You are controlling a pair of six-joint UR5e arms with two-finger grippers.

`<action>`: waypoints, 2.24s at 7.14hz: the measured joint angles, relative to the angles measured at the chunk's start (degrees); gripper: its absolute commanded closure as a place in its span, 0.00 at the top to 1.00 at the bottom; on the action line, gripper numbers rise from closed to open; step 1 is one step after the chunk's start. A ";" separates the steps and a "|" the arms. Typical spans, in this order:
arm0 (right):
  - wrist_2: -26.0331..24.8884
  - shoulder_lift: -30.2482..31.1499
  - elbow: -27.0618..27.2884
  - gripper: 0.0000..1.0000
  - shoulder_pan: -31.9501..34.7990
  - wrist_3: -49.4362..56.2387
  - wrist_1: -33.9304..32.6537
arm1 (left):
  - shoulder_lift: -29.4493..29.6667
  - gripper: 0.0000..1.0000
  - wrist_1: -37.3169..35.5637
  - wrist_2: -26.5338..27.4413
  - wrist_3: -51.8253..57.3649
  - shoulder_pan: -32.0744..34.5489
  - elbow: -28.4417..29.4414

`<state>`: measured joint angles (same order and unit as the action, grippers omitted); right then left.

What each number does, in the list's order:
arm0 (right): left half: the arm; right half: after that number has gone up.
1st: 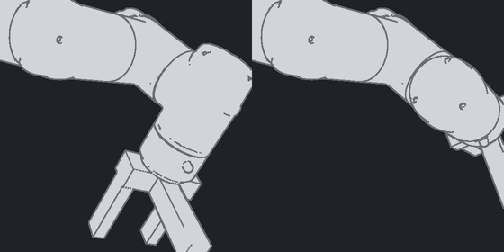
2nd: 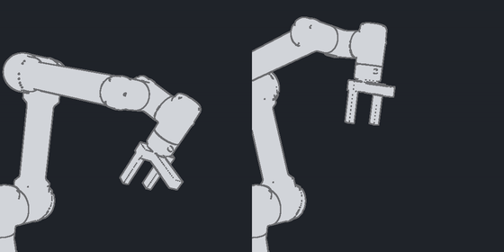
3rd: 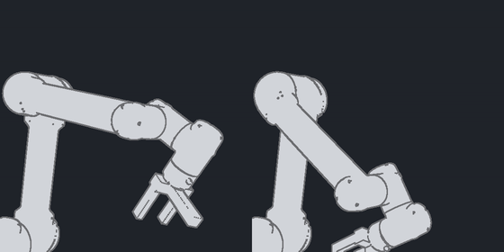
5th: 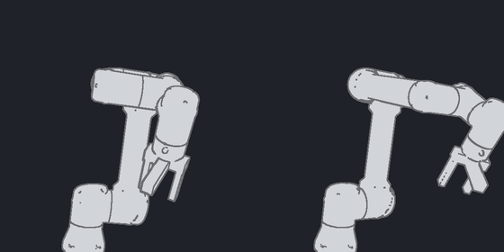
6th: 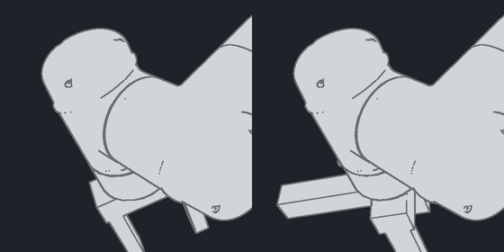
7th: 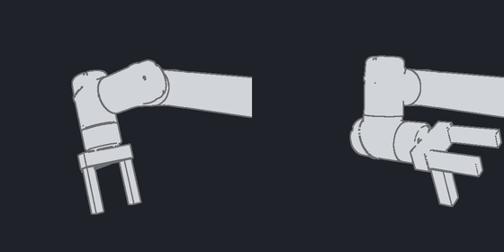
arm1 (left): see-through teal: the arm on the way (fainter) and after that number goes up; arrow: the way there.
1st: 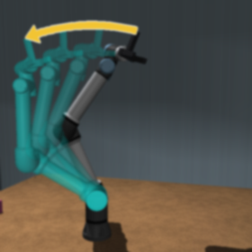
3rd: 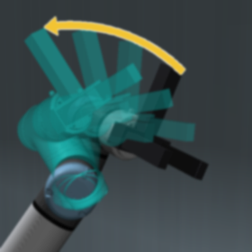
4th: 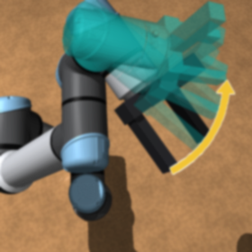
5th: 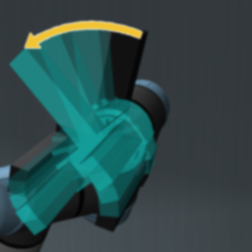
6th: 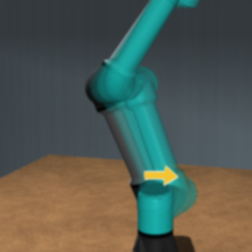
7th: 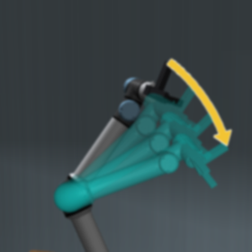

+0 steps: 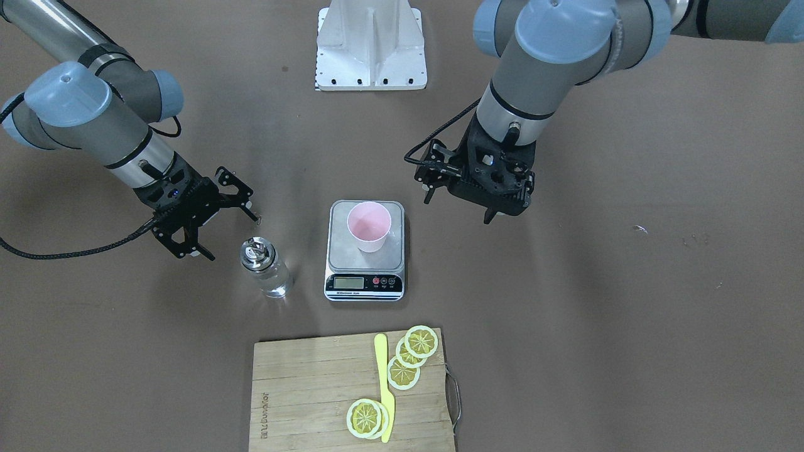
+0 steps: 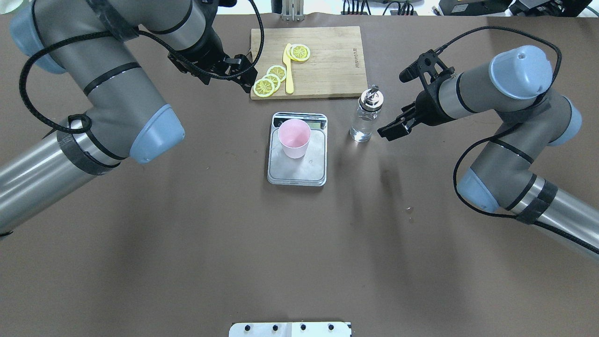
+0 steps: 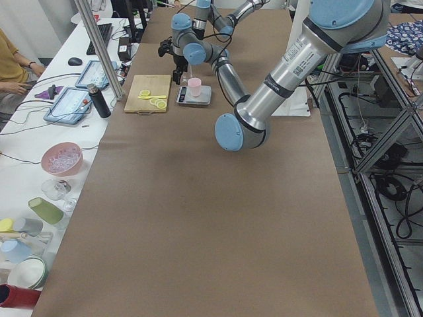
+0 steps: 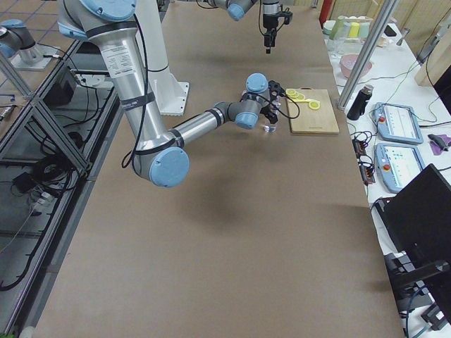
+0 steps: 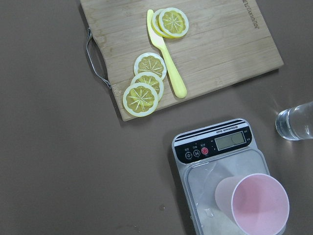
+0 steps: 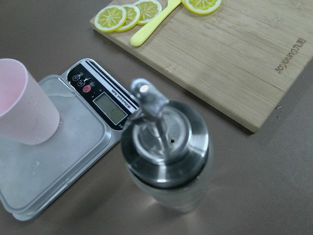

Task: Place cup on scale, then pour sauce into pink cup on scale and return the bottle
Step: 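Withdraw the left gripper upward while the right gripper moves to the glass bottle, then close the right gripper around the glass bottle neck while the left arm retracts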

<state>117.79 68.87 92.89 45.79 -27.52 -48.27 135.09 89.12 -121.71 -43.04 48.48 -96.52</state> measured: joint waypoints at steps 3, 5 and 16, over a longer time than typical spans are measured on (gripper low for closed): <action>-3.70 0.34 -0.80 1.00 -2.02 -1.66 2.66 | 0.00 0.97 0.00 1.03 -0.03 0.01 0.00; -6.40 0.28 -0.81 1.00 -2.35 -2.29 2.88 | -0.64 0.97 0.02 1.87 -0.01 0.19 -0.88; -13.58 -1.12 -4.54 1.00 -5.04 -4.01 6.83 | -23.54 0.97 10.65 5.25 9.48 7.17 -11.39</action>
<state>104.22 67.75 88.35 40.75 -31.52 -41.44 111.55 99.77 -116.46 -33.57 55.65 -107.91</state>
